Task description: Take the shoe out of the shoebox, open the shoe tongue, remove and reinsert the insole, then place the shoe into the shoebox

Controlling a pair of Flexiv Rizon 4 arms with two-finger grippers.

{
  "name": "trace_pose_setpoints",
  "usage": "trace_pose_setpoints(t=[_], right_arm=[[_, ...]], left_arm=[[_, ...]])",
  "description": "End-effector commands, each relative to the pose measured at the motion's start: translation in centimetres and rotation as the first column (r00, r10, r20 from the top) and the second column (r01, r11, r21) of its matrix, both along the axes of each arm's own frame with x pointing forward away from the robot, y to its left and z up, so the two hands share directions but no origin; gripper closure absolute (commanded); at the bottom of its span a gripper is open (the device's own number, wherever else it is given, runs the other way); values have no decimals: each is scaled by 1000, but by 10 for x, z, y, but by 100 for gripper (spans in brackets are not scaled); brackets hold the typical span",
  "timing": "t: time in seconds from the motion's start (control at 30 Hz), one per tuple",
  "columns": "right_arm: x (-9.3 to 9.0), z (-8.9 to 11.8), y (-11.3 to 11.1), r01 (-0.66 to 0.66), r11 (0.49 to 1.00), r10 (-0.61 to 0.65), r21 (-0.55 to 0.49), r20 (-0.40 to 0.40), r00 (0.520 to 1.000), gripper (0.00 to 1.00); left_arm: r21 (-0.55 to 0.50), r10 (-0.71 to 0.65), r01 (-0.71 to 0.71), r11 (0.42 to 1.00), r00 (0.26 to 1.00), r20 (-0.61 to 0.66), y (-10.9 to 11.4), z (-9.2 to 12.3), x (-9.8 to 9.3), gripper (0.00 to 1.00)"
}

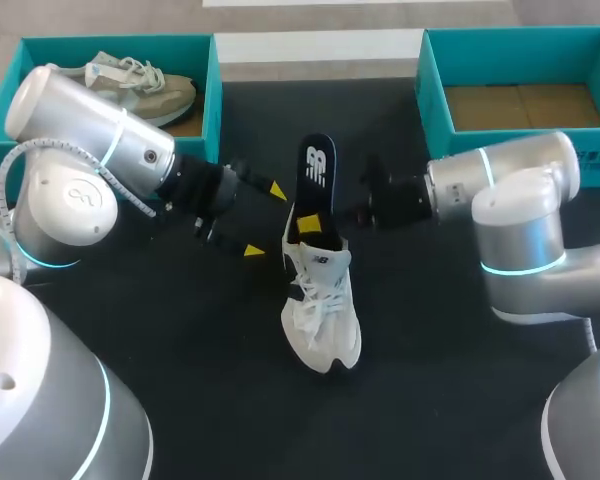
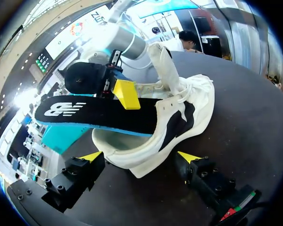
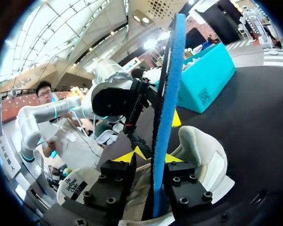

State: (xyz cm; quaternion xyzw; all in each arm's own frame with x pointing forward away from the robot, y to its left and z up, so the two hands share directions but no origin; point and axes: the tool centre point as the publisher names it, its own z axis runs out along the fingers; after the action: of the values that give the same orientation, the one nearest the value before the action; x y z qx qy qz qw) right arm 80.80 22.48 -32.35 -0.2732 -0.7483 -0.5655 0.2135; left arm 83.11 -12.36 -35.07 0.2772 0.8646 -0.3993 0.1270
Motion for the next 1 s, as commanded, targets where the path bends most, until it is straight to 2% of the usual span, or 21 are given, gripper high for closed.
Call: trace_pose_setpoints(t=[0.03,0.27,0.53,0.73,0.77,0.83,1.0], right_arm=[[5,1,0,-14,1000,14,-14,-7,1000,100],[-2,-11,1,-30,999,29,-15,-45,999,100],[-25,-27,4,-32,999,32,-3,-108,994,100],[-26,-26,5,-21,1000,21,-3,-102,995,99],[-25,-24,5,-21,1000,21,-2,-96,995,79],[-23,-20,5,-20,1000,19,-11,-84,996,65],[-20,-11,0,-15,999,13,-29,-65,998,60]], left_arm=[[5,1,-1,1000,1000,0,-1,0,-1,0],[5,1,-1,1000,1000,0,-1,0,-1,0],[5,1,-1,1000,1000,0,-1,0,-1,0],[5,1,-1,1000,1000,0,-1,0,-1,0],[5,1,-1,1000,1000,0,-1,0,-1,0],[5,1,-1,1000,1000,0,-1,0,-1,0],[5,1,-1,1000,1000,0,-1,0,-1,0]])
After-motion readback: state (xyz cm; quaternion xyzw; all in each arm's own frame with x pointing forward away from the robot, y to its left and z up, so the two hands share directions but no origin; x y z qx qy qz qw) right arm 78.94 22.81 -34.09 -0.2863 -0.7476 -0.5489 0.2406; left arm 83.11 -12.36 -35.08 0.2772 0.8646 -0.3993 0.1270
